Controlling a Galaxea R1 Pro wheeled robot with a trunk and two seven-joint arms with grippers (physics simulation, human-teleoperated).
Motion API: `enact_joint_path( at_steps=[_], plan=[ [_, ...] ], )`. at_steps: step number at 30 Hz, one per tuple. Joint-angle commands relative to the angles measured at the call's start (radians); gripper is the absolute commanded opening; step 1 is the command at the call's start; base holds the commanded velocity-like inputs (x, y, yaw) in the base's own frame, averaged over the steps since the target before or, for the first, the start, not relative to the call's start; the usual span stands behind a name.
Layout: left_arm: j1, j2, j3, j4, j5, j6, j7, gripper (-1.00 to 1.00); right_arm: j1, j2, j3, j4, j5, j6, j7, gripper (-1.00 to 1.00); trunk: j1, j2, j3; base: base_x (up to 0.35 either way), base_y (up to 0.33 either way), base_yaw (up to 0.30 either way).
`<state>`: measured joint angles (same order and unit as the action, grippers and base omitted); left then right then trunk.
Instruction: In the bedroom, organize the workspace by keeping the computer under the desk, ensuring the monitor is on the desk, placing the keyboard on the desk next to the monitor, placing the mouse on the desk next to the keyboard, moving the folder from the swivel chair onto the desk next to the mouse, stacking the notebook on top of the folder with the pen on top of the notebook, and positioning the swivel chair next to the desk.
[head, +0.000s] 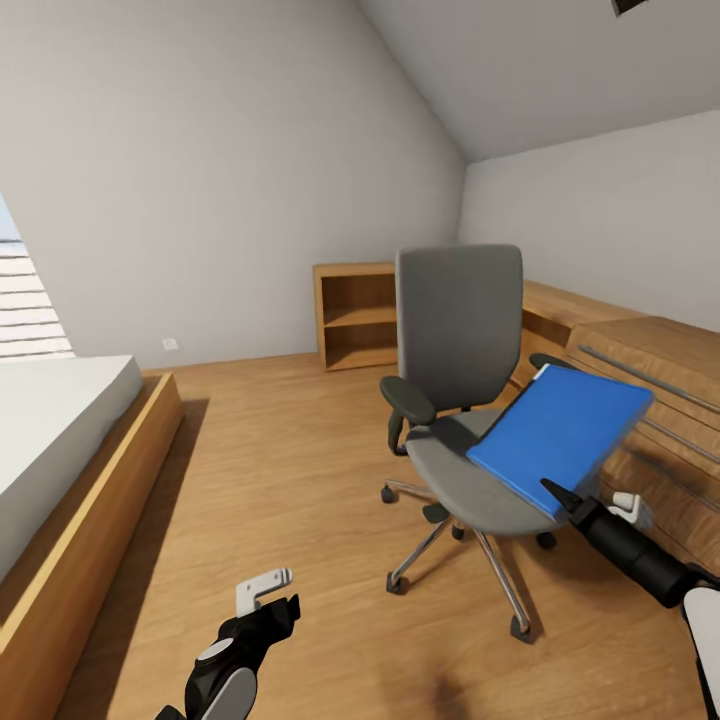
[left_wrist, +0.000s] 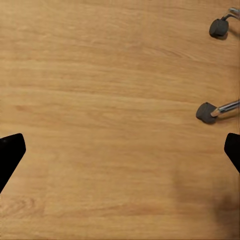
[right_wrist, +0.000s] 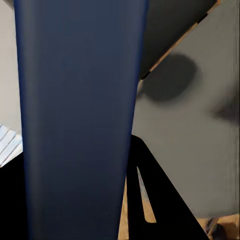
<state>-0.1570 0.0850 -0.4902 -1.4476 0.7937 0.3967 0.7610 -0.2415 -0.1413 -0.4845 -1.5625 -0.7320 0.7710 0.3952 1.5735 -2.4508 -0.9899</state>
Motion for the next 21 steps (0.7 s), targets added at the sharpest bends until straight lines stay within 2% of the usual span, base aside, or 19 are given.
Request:
enact_joint_path(
  at_steps=[1, 6, 10, 12, 13, 15, 16, 18, 19, 21],
  plan=[
    [-0.001, 0.001, -0.002, -0.001, 0.006, 0.002, 0.008, 1.0, 0.0, 0.004, -0.002, -0.003, 0.008, 0.004, -0.002, -1.0, -0.004, 0.007, 0.002, 0.0, 0.0, 0.0],
    [-0.001, 0.001, -0.003, -0.001, 0.006, 0.002, 0.008, 1.0, 0.004, 0.021, -0.001, -0.006, 0.025, -0.016, -0.015, -1.0, -0.023, 0.042, 0.018, 0.0, 0.0, 0.0],
    [-0.001, 0.001, -0.004, -0.001, 0.007, 0.002, 0.008, 1.0, 0.006, 0.03, 0.005, -0.007, 0.065, -0.042, -0.022, -1.0, -0.039, 0.07, 0.03, -0.006, 0.0, 0.0],
    [-0.001, 0.001, -0.003, -0.001, 0.007, 0.002, 0.008, 1.0, 0.006, 0.033, 0.032, -0.009, 0.14, -0.051, -0.034, -1.0, -0.046, 0.084, 0.037, -0.124, 0.0, 0.0],
    [-0.001, 0.001, -0.004, -0.001, 0.007, 0.002, 0.008, 1.0, 0.006, 0.034, 0.041, -0.009, 0.164, -0.053, -0.041, -1.0, -0.05, 0.091, 0.04, -0.201, 0.0, 0.0],
    [-0.001, 0.001, -0.004, -0.001, 0.007, 0.003, 0.008, 1.0, 0.007, 0.036, 0.075, -0.009, 0.253, -0.074, -0.096, -1.0, -0.058, 0.105, 0.046, -0.266, 0.0, 0.0],
    [-0.001, 0.001, -0.004, -0.001, 0.007, 0.003, 0.008, 1.0, 0.007, 0.036, 0.082, -0.01, 0.27, -0.083, -0.116, -1.0, -0.062, 0.112, 0.049, -0.293, 0.0, 0.0],
    [-0.001, 0.001, -0.004, -0.001, 0.007, 0.003, 0.008, 1.0, 0.007, 0.039, 0.122, -0.01, 0.316, -0.14, -0.212, -1.0, -0.069, 0.126, 0.056, -0.264, 0.0, 0.0],
    [-0.001, 0.001, -0.004, -0.001, 0.007, 0.003, 0.008, 1.0, 0.007, 0.041, 0.138, -0.01, 0.323, -0.157, -0.239, -1.0, -0.073, 0.133, 0.059, -0.186, 0.0, 0.0],
    [-0.001, 0.001, -0.004, -0.001, 0.007, 0.004, 0.008, 1.0, 0.007, 0.044, 0.212, -0.01, 0.343, -0.22, -0.349, -1.0, -0.081, 0.147, 0.065, -0.098, 0.0, 0.0]
  ],
)
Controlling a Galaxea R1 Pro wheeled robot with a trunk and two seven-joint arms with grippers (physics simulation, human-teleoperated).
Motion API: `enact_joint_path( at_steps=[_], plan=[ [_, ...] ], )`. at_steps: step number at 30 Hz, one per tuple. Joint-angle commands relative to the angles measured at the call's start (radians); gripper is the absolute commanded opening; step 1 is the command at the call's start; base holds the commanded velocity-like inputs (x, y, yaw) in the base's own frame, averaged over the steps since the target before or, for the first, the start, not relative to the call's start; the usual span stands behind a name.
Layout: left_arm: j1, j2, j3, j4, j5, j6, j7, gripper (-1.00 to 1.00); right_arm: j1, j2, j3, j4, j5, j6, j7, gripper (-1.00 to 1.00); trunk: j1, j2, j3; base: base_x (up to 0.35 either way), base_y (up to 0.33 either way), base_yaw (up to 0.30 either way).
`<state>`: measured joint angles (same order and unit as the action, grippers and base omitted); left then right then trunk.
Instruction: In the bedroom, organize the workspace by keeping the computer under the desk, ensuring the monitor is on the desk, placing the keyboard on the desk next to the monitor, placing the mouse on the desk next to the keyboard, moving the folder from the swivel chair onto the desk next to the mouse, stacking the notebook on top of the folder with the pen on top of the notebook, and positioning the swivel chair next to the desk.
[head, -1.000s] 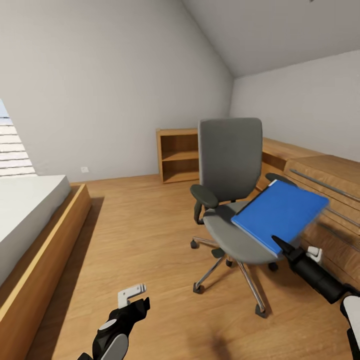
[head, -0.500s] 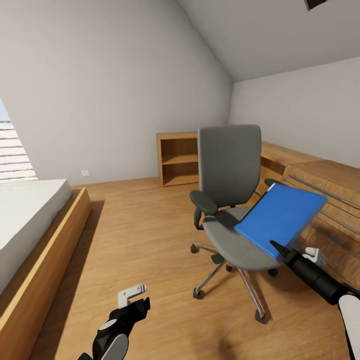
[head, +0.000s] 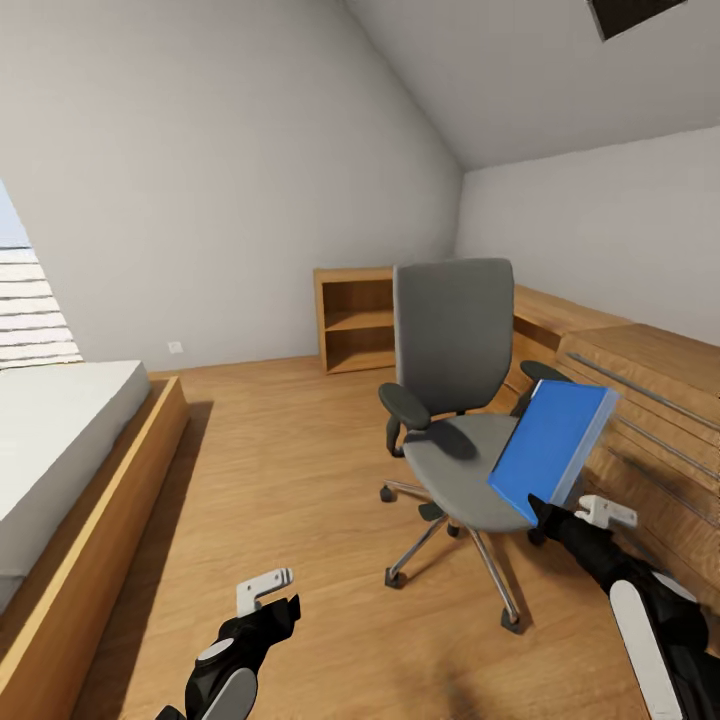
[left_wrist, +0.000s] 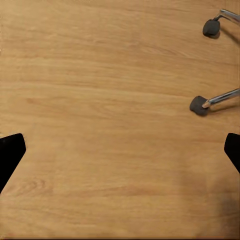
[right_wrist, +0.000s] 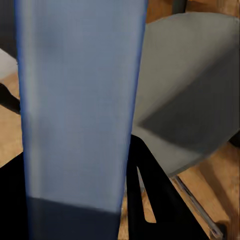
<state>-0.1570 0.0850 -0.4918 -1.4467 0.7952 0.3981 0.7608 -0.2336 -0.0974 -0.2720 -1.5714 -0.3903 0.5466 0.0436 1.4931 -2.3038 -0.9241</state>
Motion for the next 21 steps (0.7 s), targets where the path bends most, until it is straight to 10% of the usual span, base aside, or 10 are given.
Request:
enact_joint_path(
  at_steps=[1, 6, 21],
  plan=[
    [-0.001, 0.001, -0.002, -0.001, 0.005, 0.002, 0.008, 1.0, -0.001, 0.001, 0.016, 0.0, 0.005, -0.009, -0.024, -1.0, -0.004, 0.007, 0.002, -0.061, 0.0, 0.0],
    [-0.001, 0.001, -0.002, -0.002, 0.006, 0.002, 0.008, 1.0, 0.0, 0.003, 0.088, 0.002, 0.027, -0.072, -0.137, -1.0, -0.023, 0.042, 0.018, -0.021, 0.0, 0.0],
    [-0.001, 0.001, -0.002, -0.001, 0.006, 0.002, 0.007, 1.0, 0.0, 0.018, 0.111, 0.002, 0.032, -0.174, -0.154, -1.0, -0.081, 0.147, 0.065, -0.001, 0.0, -0.014]
  ],
)
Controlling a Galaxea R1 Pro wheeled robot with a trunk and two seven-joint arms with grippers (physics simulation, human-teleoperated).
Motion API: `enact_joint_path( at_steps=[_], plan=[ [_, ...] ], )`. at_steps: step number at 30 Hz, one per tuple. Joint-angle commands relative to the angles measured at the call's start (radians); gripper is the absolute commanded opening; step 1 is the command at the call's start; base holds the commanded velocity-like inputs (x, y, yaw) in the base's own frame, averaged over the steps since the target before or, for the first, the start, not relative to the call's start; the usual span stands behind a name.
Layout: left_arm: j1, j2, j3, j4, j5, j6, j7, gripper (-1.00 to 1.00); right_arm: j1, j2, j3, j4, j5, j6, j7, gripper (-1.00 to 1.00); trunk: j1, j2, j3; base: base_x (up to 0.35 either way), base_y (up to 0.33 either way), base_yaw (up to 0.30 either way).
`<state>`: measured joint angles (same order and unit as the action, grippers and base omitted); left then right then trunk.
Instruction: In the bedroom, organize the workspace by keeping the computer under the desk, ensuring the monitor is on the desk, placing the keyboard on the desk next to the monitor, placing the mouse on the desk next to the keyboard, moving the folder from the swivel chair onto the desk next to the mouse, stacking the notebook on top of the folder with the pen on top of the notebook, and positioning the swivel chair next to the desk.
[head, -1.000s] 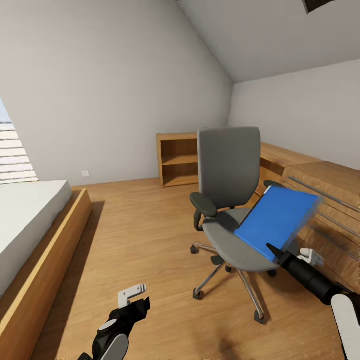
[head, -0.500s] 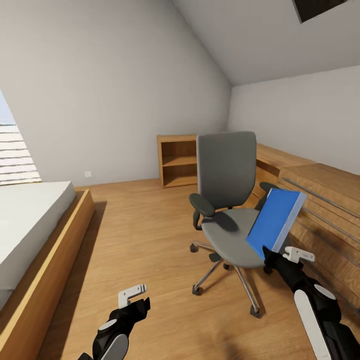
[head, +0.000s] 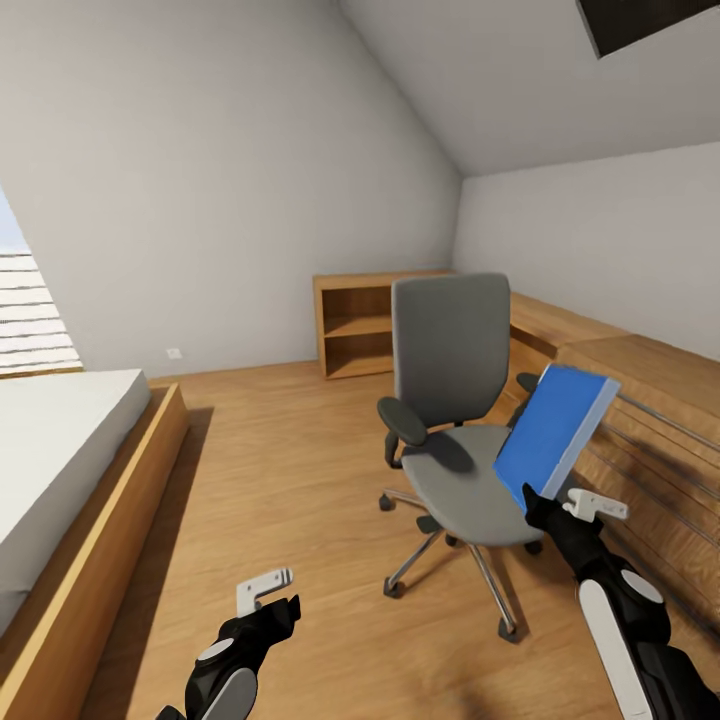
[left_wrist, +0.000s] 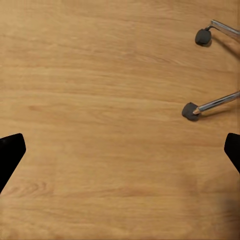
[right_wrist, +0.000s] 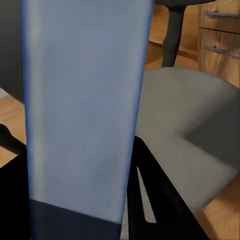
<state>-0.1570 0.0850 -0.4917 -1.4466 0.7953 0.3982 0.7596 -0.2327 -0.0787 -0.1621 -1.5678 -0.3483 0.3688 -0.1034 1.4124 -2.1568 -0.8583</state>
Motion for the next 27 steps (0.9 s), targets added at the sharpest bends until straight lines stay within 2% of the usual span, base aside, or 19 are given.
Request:
enact_joint_path(
  at_steps=[1, 5, 8, 11, 15, 20, 27],
  plan=[
    [-0.001, 0.001, -0.002, -0.001, 0.005, 0.002, 0.008, 1.0, -0.001, 0.004, 0.001, -0.001, -0.01, -0.001, -0.008, -1.0, -0.004, 0.007, 0.002, 0.0, 0.0, -0.015],
    [-0.001, 0.001, -0.002, -0.001, 0.005, 0.002, 0.007, 1.0, -0.001, 0.029, 0.003, -0.002, -0.01, -0.01, -0.007, -1.0, -0.019, 0.035, 0.016, 0.0, 0.0, -0.054],
    [-0.001, 0.001, -0.002, -0.001, 0.005, 0.002, 0.006, 1.0, -0.001, 0.034, 0.004, -0.003, -0.009, -0.011, -0.007, -1.0, -0.031, 0.056, 0.026, 0.0, 0.0, -0.04],
    [-0.001, -0.002, -0.042, -0.002, 0.003, 0.001, 0.008, 1.0, -0.001, 0.036, 0.003, -0.002, -0.009, -0.011, -0.007, -1.0, -0.035, 0.063, 0.029, 0.0, 0.0, -0.002],
    [-0.001, 0.001, -0.05, -0.003, 0.002, 0.0, 0.006, 1.0, -0.001, 0.036, 0.001, -0.002, -0.01, -0.011, -0.007, -1.0, -0.035, 0.063, 0.029, 0.0, 0.0, -0.024],
    [-0.001, 0.002, -0.051, -0.003, 0.004, -0.061, 0.006, 1.0, -0.001, 0.036, -0.001, -0.002, -0.015, -0.011, -0.007, -1.0, -0.035, 0.063, 0.029, -0.072, 0.137, -0.238],
    [-0.001, 0.002, -0.051, -0.003, 0.004, -0.074, 0.007, 1.0, -0.001, 0.036, -0.016, -0.002, -0.028, -0.008, -0.006, -1.0, -0.035, 0.063, 0.029, -0.146, 0.278, -0.29]
  ],
)
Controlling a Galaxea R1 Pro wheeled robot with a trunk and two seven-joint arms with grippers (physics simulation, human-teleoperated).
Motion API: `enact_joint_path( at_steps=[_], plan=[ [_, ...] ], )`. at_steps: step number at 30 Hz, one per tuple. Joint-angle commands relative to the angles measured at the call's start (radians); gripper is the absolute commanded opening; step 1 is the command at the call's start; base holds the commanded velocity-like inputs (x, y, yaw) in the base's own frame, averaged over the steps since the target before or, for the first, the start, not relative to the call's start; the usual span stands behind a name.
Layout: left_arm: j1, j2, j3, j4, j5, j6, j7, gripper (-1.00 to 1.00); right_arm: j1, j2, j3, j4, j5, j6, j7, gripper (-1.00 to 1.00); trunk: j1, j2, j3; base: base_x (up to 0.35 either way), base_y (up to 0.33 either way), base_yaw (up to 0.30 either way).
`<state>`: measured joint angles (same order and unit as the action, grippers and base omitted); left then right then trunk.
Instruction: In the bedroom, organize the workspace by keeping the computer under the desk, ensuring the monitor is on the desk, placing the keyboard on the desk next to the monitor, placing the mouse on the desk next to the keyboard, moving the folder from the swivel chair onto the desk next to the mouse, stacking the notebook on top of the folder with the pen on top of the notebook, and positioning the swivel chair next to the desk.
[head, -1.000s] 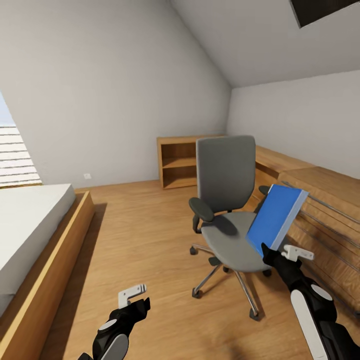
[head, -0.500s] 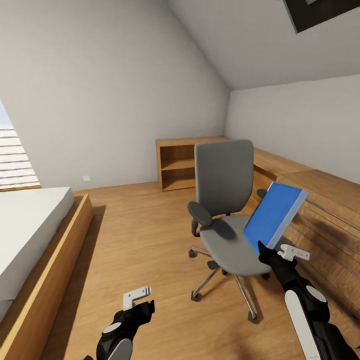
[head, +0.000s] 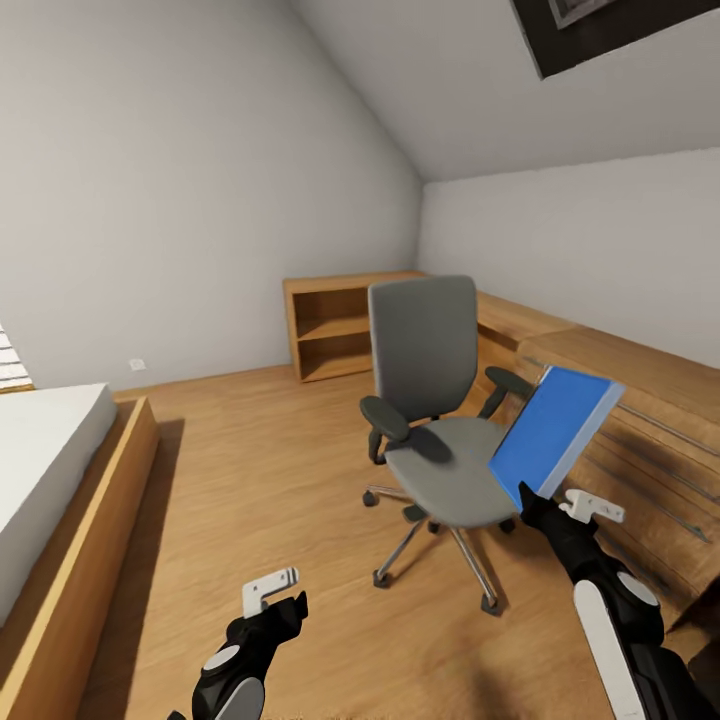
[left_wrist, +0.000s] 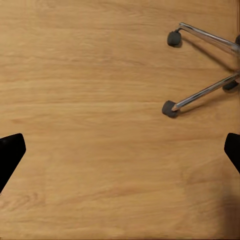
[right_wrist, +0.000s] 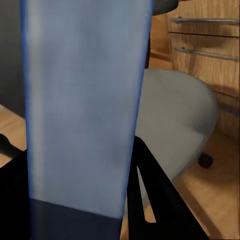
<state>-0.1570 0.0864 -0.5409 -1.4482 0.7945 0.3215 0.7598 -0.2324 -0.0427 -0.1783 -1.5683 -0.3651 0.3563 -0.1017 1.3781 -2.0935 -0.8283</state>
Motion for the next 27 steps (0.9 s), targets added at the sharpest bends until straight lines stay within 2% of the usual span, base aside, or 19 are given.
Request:
enact_joint_path(
  at_steps=[1, 4, 5, 7, 8, 10, 14, 19, 25, 27],
  plan=[
    [-0.001, 0.001, -0.002, -0.001, 0.005, 0.002, 0.007, 1.0, -0.001, 0.0, -0.002, -0.002, -0.02, 0.006, -0.007, -1.0, 0.0, -0.001, -0.001, -0.154, 0.294, -0.297],
    [-0.001, 0.001, -0.002, -0.001, 0.005, 0.001, 0.008, 1.0, -0.001, -0.003, -0.014, -0.001, -0.083, 0.012, -0.007, -1.0, 0.0, -0.001, -0.001, -0.133, 0.217, -0.298],
    [-0.001, 0.0, -0.002, -0.001, 0.005, 0.001, 0.008, 1.0, -0.001, -0.005, -0.022, -0.001, -0.126, 0.021, -0.007, -1.0, 0.0, -0.001, -0.001, -0.074, 0.111, -0.299],
    [-0.001, 0.0, -0.002, -0.001, 0.006, 0.002, 0.008, 1.0, -0.001, -0.006, -0.031, -0.001, -0.17, 0.039, -0.007, -1.0, 0.0, -0.001, -0.001, -0.053, 0.08, -0.299],
    [-0.001, 0.0, -0.002, -0.001, 0.006, 0.002, 0.008, 1.0, -0.001, -0.007, -0.041, -0.002, -0.21, 0.066, -0.006, -1.0, 0.0, -0.001, -0.001, -0.03, 0.046, -0.299],
    [-0.001, 0.0, -0.002, -0.001, 0.005, 0.002, 0.007, 1.0, -0.001, -0.007, -0.076, -0.001, -0.272, 0.131, -0.002, -1.0, 0.0, -0.001, -0.001, -0.016, 0.024, -0.299],
    [-0.001, -0.001, -0.002, -0.001, 0.006, 0.001, 0.008, 1.0, -0.001, -0.007, -0.143, -0.001, -0.336, 0.231, 0.052, -1.0, -0.008, 0.013, 0.005, -0.006, 0.009, -0.299],
    [-0.001, -0.002, -0.002, 0.002, 0.006, 0.001, 0.01, 1.0, -0.001, -0.006, -0.194, -0.001, -0.366, 0.336, 0.122, -1.0, -0.027, 0.048, 0.021, -0.001, 0.002, -0.299],
    [-0.001, -0.003, -0.006, 0.016, 0.004, 0.001, 0.011, 1.0, -0.001, -0.006, -0.194, -0.001, -0.368, 0.345, 0.126, -1.0, -0.05, 0.09, 0.04, 0.0, 0.0, -0.296],
    [-0.001, -0.004, -0.004, 0.016, 0.002, 0.001, 0.012, 1.0, -0.001, -0.006, -0.19, -0.001, -0.368, 0.346, 0.125, -1.0, -0.058, 0.104, 0.046, 0.0, 0.0, -0.068]
  ],
)
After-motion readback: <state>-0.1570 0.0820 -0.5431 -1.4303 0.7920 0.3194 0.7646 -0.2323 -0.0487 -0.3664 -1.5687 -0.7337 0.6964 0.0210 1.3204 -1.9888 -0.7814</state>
